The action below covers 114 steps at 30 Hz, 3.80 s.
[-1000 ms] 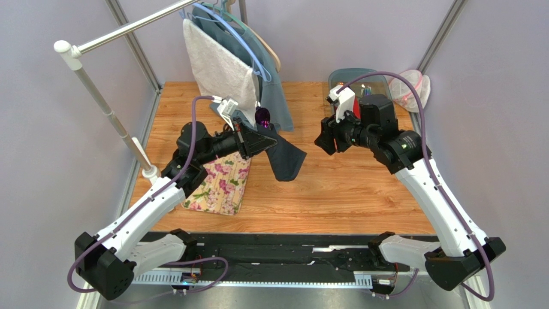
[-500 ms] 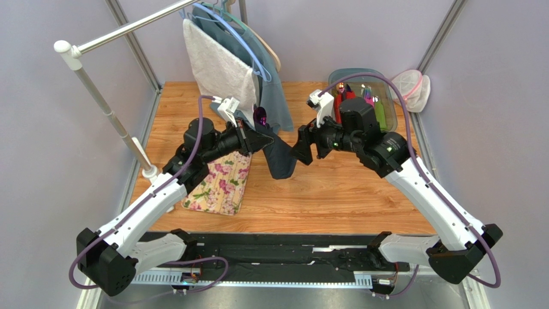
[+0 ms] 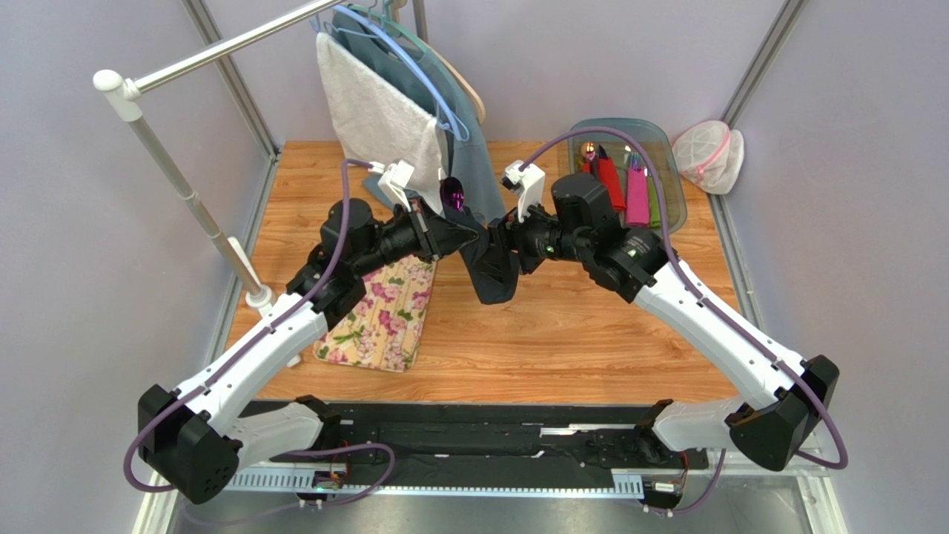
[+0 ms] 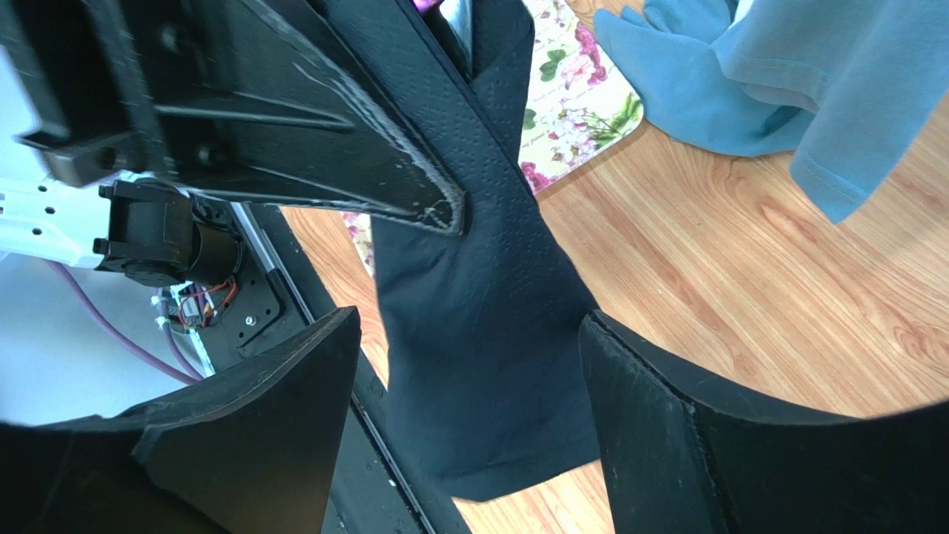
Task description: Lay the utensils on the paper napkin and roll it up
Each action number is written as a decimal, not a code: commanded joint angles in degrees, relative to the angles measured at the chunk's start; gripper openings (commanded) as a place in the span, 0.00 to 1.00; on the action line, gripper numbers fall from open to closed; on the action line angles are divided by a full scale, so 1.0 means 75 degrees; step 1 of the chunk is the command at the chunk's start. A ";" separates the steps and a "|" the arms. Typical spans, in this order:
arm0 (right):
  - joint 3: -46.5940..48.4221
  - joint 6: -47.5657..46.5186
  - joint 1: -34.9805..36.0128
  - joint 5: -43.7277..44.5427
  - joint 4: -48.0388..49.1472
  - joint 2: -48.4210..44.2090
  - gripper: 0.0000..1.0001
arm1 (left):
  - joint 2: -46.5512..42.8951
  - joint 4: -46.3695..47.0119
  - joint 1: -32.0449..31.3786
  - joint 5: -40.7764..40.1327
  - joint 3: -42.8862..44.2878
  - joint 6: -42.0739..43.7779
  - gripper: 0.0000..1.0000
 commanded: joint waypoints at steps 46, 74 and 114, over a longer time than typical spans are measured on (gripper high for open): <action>-0.0113 0.1592 -0.0452 -0.3295 0.2216 -0.0822 0.00 | 0.0054 0.3528 -0.0226 0.2203 -0.0294 -0.1575 0.61; 0.0015 0.1698 -0.0464 -0.3753 0.2874 -0.0939 0.05 | 0.0324 0.4431 -0.0344 0.2380 -0.0119 -0.2257 0.00; -0.0453 0.2436 -0.1202 -0.3788 0.1947 -0.1186 0.07 | 0.0664 0.4560 -0.0168 0.2216 0.0573 -0.1729 0.00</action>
